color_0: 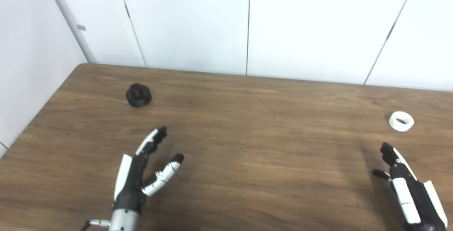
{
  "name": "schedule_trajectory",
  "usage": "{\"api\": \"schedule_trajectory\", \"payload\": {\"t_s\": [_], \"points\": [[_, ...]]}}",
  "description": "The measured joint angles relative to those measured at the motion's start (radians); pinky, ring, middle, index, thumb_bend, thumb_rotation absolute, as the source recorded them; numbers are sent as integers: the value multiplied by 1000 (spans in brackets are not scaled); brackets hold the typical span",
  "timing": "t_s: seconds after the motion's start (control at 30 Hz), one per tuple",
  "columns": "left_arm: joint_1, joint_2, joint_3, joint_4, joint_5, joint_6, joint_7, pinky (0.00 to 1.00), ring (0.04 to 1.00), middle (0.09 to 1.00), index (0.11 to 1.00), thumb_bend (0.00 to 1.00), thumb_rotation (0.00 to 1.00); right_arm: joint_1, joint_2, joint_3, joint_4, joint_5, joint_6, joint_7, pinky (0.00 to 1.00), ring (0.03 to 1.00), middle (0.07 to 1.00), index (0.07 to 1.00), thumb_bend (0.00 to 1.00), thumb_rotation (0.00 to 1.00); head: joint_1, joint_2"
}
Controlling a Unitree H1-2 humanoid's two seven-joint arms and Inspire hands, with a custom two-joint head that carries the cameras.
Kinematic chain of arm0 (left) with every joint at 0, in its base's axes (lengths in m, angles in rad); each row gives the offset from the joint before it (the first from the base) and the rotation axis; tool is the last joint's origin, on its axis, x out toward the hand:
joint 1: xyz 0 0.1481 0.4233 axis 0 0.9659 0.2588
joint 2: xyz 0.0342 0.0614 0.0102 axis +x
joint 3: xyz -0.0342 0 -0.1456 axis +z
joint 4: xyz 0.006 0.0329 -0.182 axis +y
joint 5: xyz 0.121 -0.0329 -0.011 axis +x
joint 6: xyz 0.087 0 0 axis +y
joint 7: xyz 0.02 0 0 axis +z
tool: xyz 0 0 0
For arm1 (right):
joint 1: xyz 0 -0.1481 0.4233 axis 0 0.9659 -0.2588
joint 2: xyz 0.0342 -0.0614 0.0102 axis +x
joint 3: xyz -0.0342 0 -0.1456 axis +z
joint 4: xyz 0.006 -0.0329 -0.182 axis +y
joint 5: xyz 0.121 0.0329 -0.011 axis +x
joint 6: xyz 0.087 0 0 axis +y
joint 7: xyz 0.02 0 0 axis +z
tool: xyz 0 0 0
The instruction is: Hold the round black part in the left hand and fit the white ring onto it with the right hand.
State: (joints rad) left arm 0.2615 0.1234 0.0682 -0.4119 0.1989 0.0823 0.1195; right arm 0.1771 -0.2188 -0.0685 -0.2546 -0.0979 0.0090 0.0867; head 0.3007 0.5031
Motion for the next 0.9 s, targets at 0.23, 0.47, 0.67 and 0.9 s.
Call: {"api": "schedule_trajectory", "payload": {"t_s": [0.23,0.47,0.67,0.9], "points": [[-89,-1,61,-47,7,95,-4,971,926,877,889,849,339,0,-1,3,0,6,-2,0,920,946,948,940,417,1000,-2,6],[-141,56,125,-47,72,167,-11,950,928,883,882,890,385,0,-1,5,0,5,-4,0,895,931,941,939,416,1000,0,6],[-189,94,142,-9,139,222,-14,905,908,859,861,905,408,0,-2,5,0,6,-4,0,899,929,943,938,408,1000,-3,8],[-251,157,158,45,191,290,-19,895,900,876,861,892,414,0,-2,5,-1,7,-3,0,897,930,943,938,403,1000,0,9]]}}
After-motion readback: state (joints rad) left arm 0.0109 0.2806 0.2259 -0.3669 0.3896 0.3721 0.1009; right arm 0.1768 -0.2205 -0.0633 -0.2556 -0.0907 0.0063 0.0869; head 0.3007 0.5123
